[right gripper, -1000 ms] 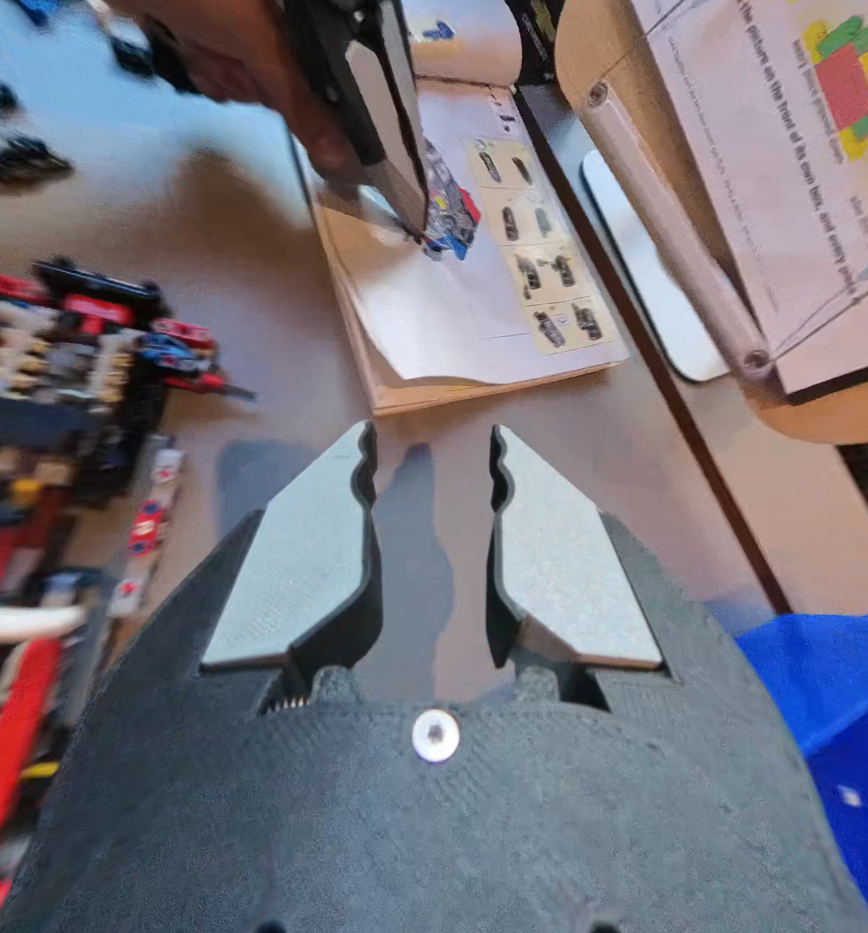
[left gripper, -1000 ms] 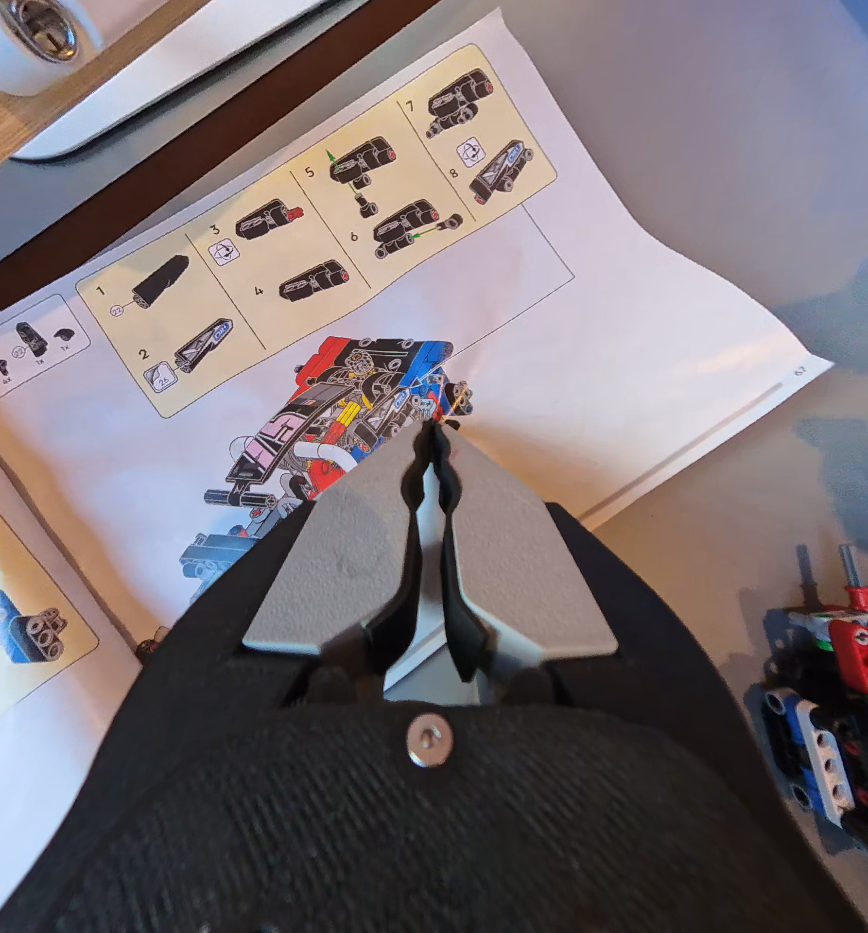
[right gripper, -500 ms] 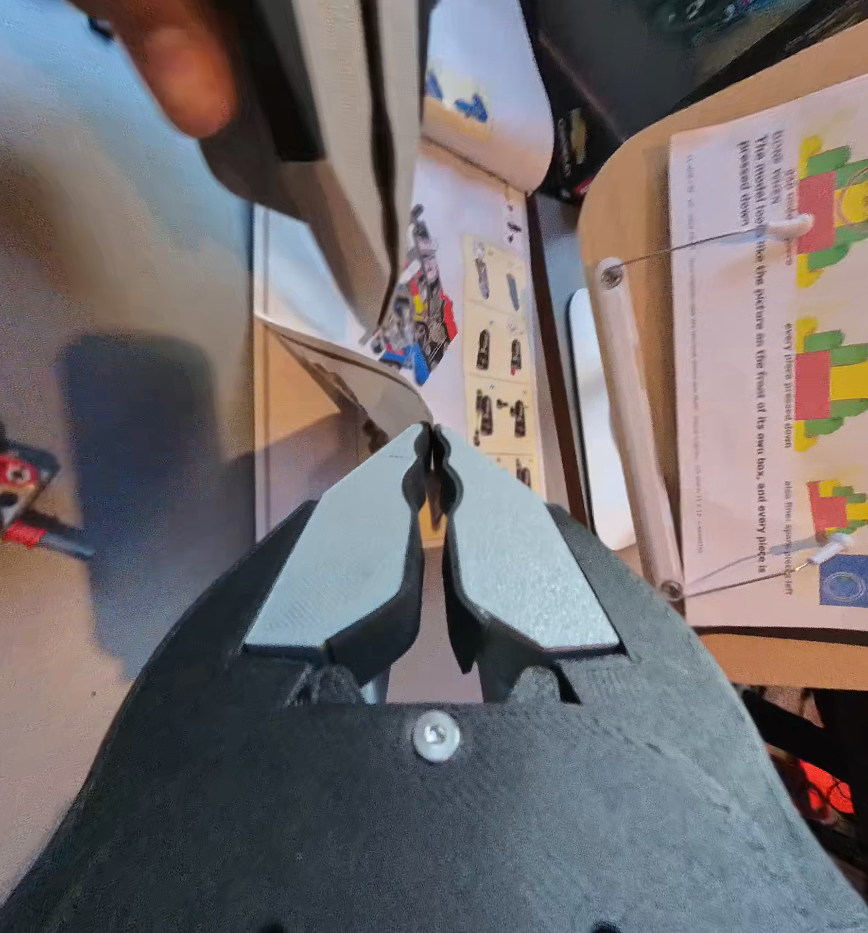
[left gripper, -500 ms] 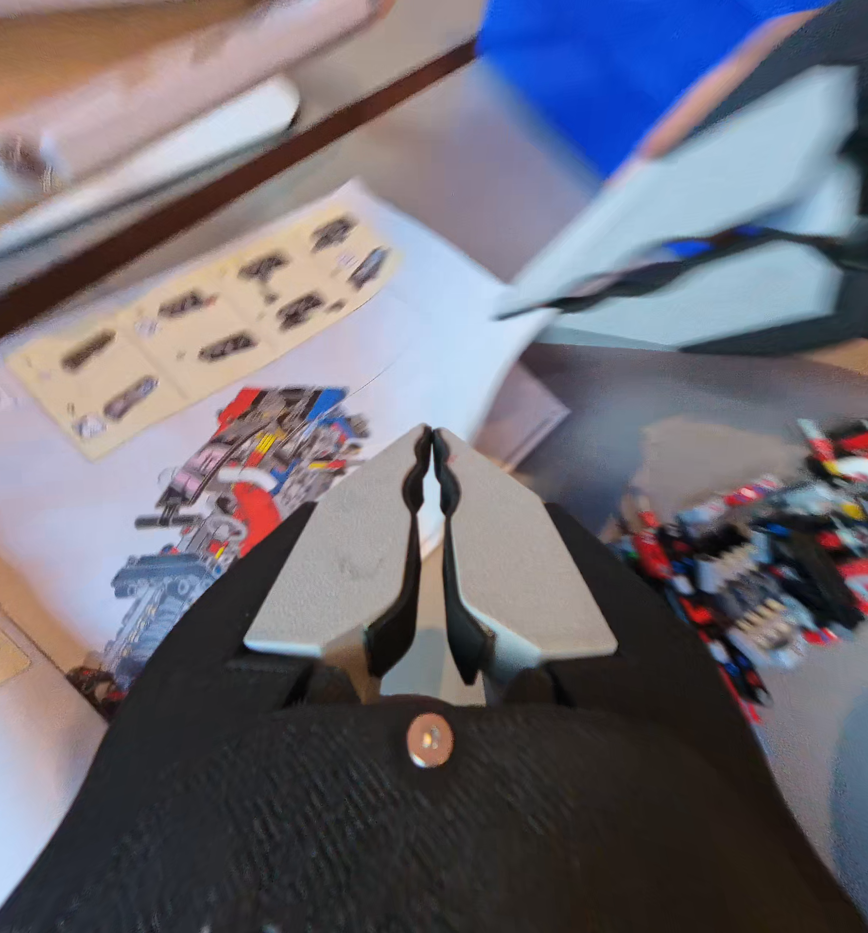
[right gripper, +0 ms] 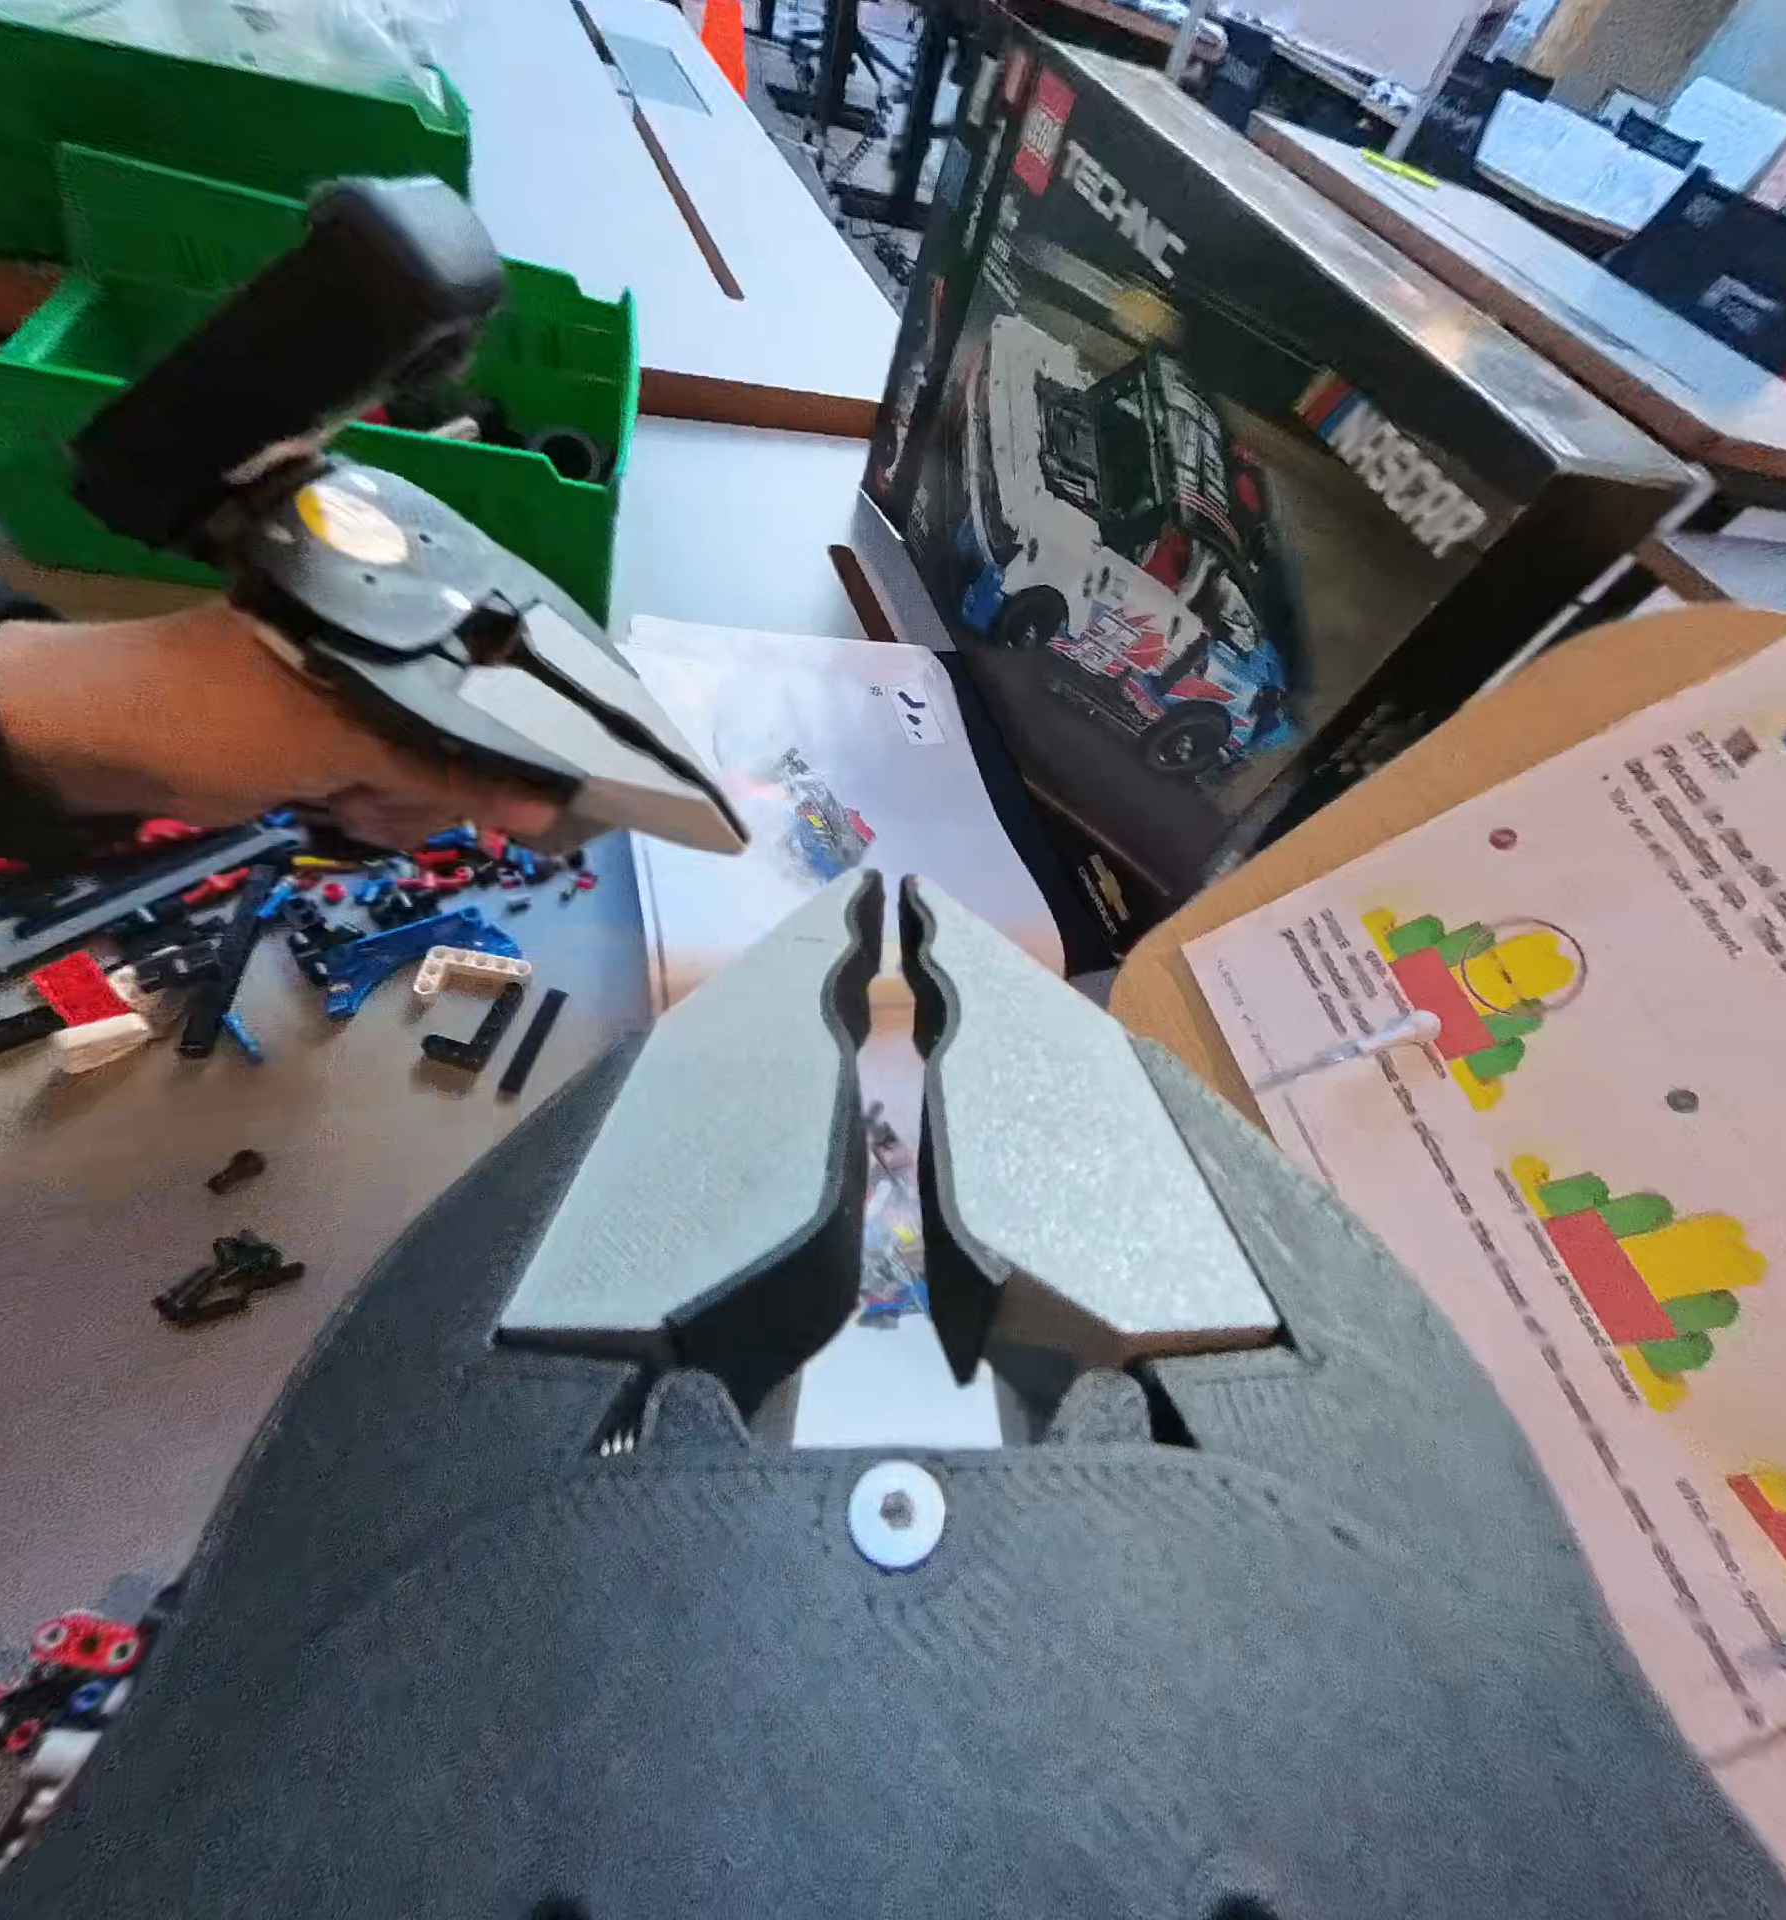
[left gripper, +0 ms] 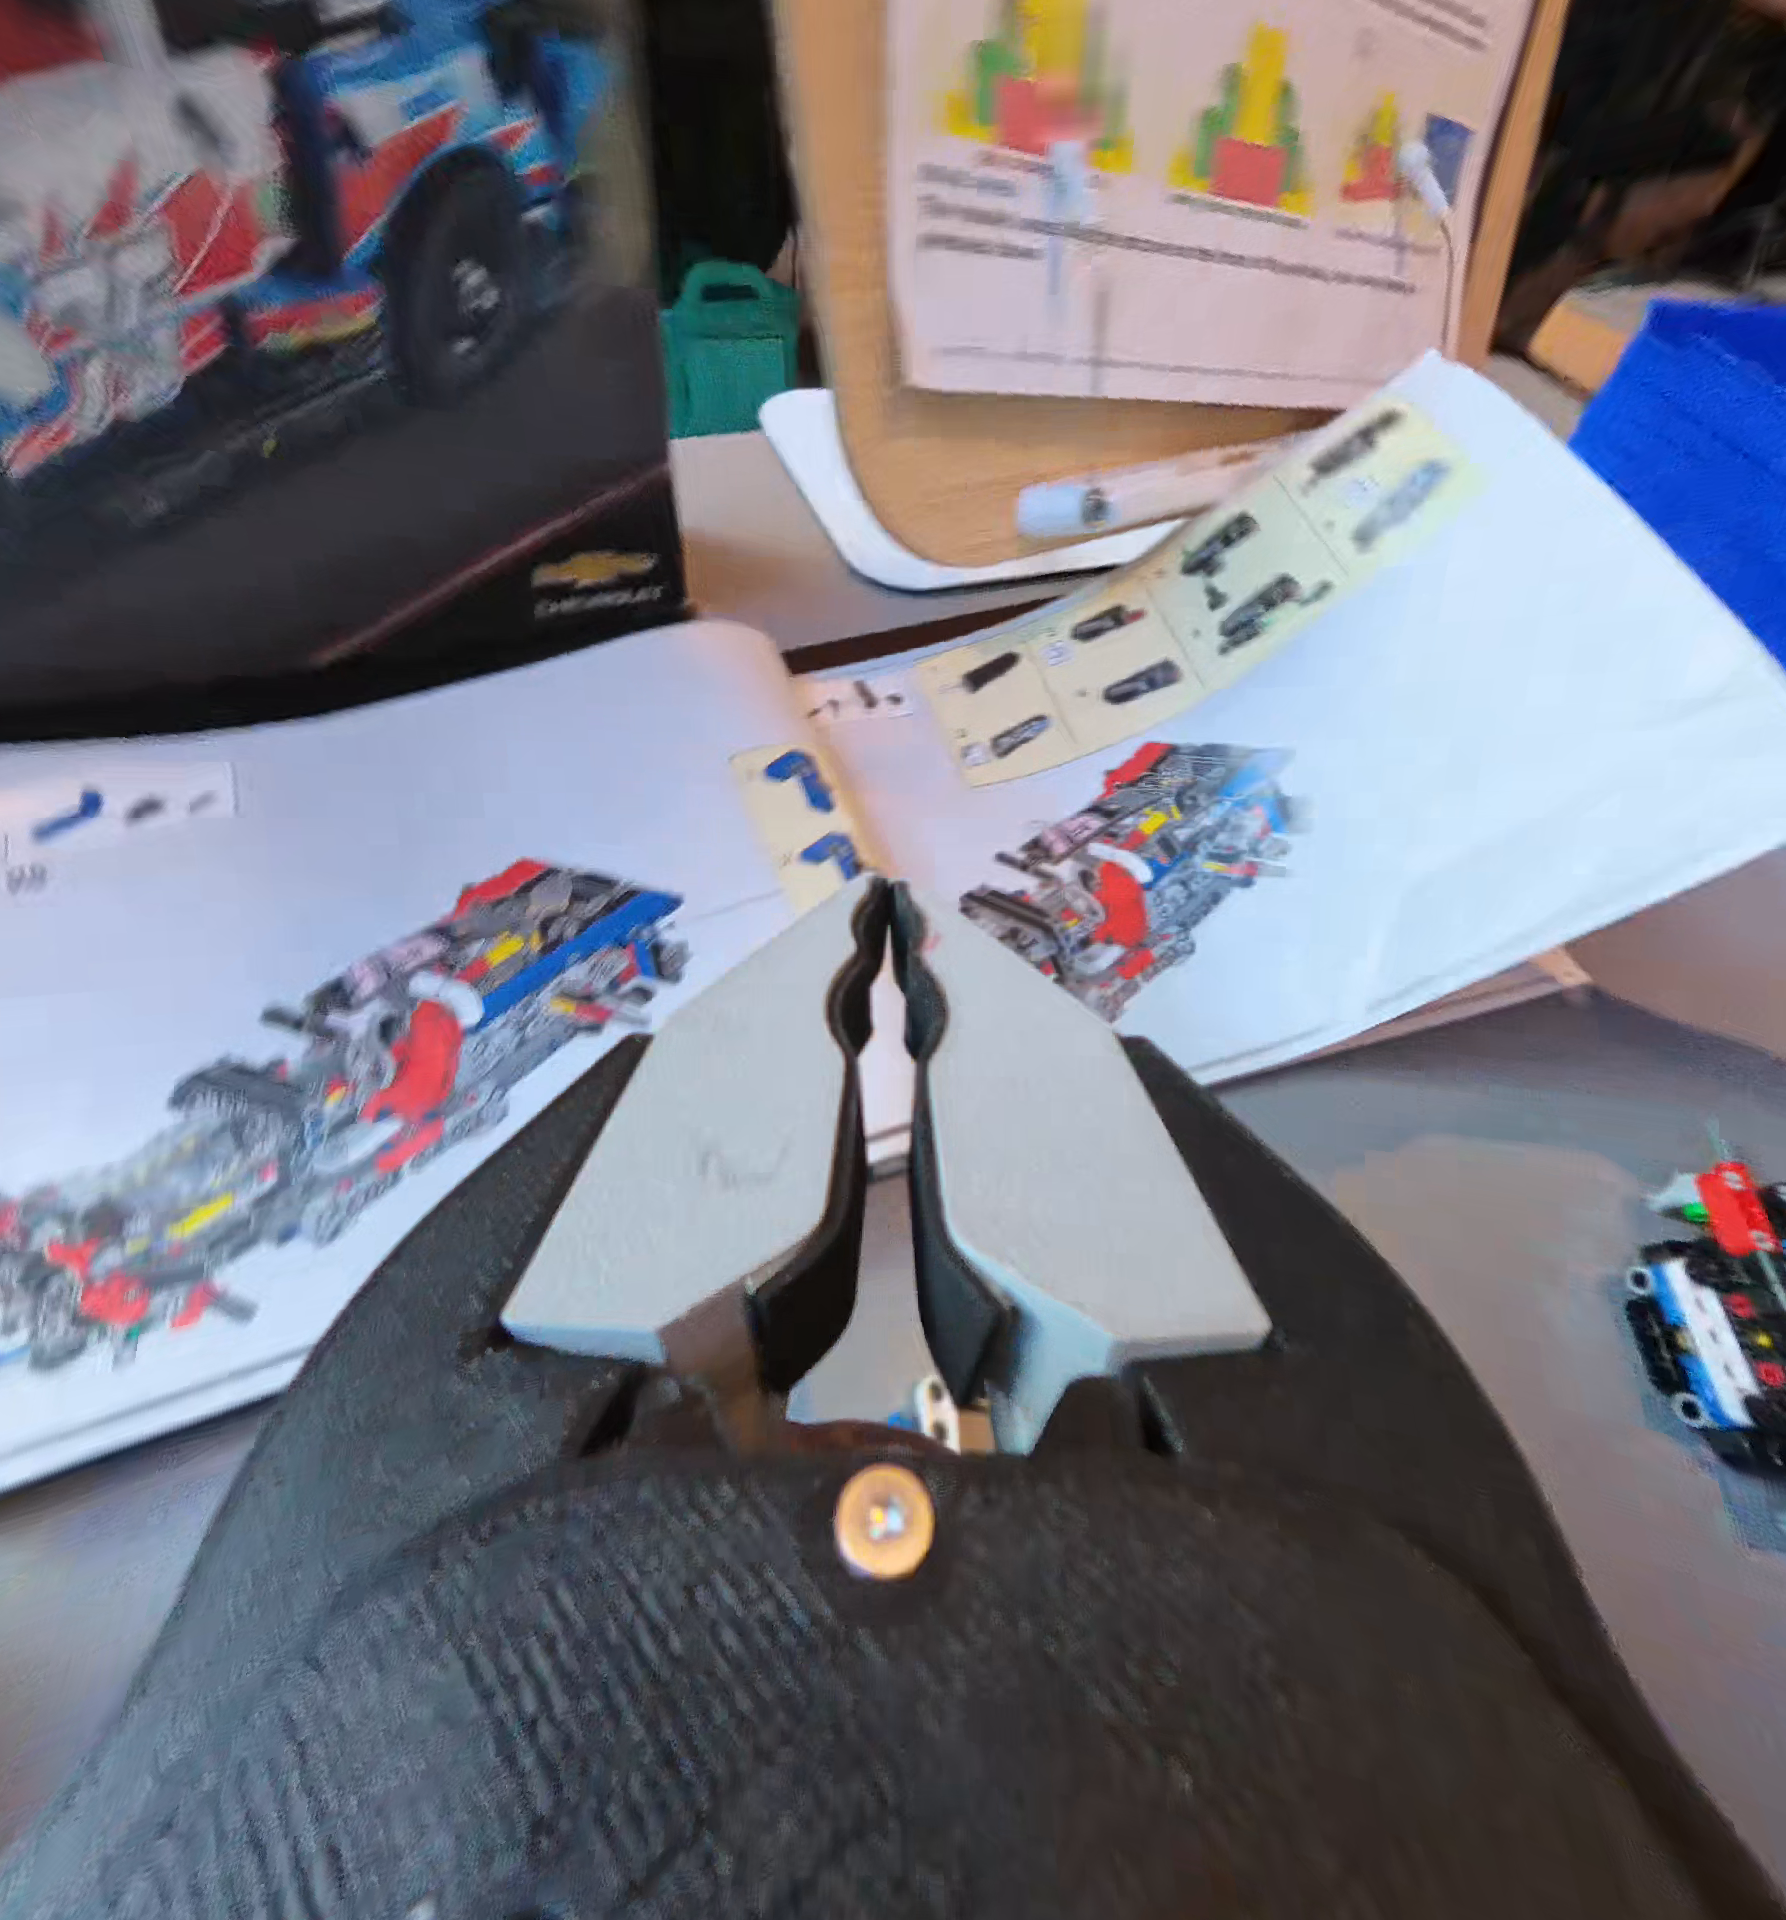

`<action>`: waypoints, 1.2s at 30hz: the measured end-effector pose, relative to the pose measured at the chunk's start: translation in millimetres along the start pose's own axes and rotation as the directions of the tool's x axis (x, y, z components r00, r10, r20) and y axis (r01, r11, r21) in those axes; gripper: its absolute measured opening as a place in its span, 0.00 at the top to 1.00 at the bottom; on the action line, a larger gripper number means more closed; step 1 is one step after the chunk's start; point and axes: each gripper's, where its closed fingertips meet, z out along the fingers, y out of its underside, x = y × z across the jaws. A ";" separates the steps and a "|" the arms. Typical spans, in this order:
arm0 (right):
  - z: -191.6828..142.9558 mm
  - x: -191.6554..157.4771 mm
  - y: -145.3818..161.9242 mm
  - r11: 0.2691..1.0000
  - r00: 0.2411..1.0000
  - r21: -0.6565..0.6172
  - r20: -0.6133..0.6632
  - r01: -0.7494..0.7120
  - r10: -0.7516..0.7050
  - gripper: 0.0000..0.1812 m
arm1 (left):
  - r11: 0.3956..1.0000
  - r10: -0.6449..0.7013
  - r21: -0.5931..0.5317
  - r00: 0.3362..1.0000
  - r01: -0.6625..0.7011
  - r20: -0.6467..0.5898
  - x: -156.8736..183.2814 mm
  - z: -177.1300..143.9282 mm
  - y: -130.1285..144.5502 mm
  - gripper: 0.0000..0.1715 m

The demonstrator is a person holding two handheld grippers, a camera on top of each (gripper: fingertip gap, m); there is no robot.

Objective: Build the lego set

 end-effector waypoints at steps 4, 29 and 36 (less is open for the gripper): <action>9.5 18.6 113.8 0.958 0.986 -0.234 -0.030 -0.168 0.166 1.00 | 0.994 -0.078 -0.081 0.988 0.067 -0.137 19.0 0.4 25.5 1.00; -66.7 -32.3 234.0 0.720 0.900 -0.544 0.197 0.430 -0.389 0.98 | 0.873 0.349 -0.233 0.882 -0.429 -0.318 127.1 34.1 49.7 0.68; -56.0 -20.2 194.7 0.840 0.955 -0.458 0.082 0.290 -0.285 1.00 | 0.764 0.561 -0.178 0.775 -0.620 -0.292 156.8 60.4 54.0 0.63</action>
